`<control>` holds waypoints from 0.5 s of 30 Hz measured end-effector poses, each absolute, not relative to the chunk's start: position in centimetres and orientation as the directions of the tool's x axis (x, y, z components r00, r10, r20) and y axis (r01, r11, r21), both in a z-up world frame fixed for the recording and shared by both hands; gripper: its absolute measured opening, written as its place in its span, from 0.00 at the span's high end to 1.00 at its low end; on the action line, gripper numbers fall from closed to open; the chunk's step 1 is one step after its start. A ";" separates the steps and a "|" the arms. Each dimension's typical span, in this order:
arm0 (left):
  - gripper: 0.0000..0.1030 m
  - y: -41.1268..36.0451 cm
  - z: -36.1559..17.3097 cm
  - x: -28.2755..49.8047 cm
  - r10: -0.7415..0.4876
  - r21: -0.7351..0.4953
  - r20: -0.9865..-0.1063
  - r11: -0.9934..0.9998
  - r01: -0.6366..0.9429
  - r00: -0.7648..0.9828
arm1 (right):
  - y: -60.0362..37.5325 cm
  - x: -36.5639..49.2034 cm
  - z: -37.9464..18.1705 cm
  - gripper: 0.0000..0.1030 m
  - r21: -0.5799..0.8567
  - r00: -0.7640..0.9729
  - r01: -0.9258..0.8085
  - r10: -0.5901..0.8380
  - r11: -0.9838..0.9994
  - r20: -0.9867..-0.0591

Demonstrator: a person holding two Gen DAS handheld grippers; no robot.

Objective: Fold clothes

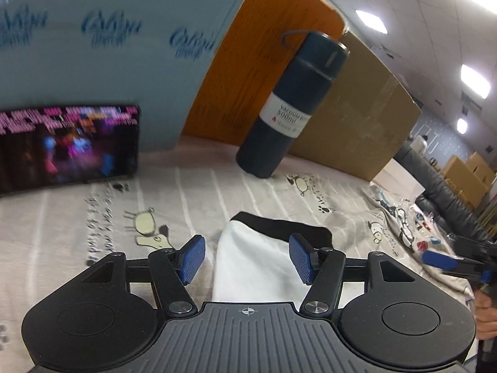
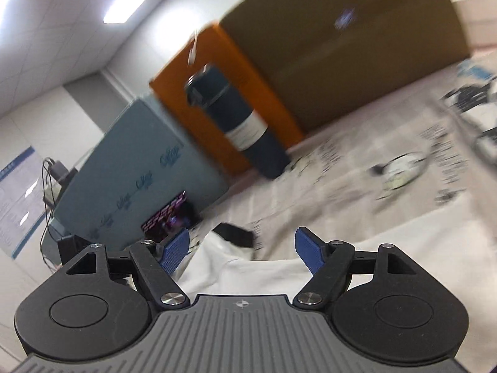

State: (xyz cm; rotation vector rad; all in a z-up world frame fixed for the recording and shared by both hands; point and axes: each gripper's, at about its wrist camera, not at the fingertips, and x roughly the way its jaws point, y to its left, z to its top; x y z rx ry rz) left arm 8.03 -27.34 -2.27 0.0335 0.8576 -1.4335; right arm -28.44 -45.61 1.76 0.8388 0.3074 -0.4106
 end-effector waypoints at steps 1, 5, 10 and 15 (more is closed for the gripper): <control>0.48 -27.6 -2.8 8.0 -0.838 -0.467 -0.534 0.185 0.865 -0.109 | -46.0 -26.5 1.4 0.29 0.660 0.878 0.464 -0.207 0.591 -0.432; 0.53 -28.1 -4.1 8.0 -0.833 -0.458 -0.539 0.165 0.873 -0.126 | -47.3 -19.6 -0.4 0.29 0.665 0.857 0.472 -0.125 0.578 -0.499; 0.91 -28.1 -4.1 7.2 -0.834 -0.430 -0.526 0.092 0.898 -0.167 | -46.8 -15.5 -1.8 0.52 0.582 0.798 0.532 -0.136 0.615 -0.587; 0.98 -27.4 -1.5 6.0 -0.886 -0.304 -0.458 0.076 0.949 -0.075 | -46.4 -16.0 -0.9 0.88 0.547 0.832 0.499 -0.194 0.672 -0.520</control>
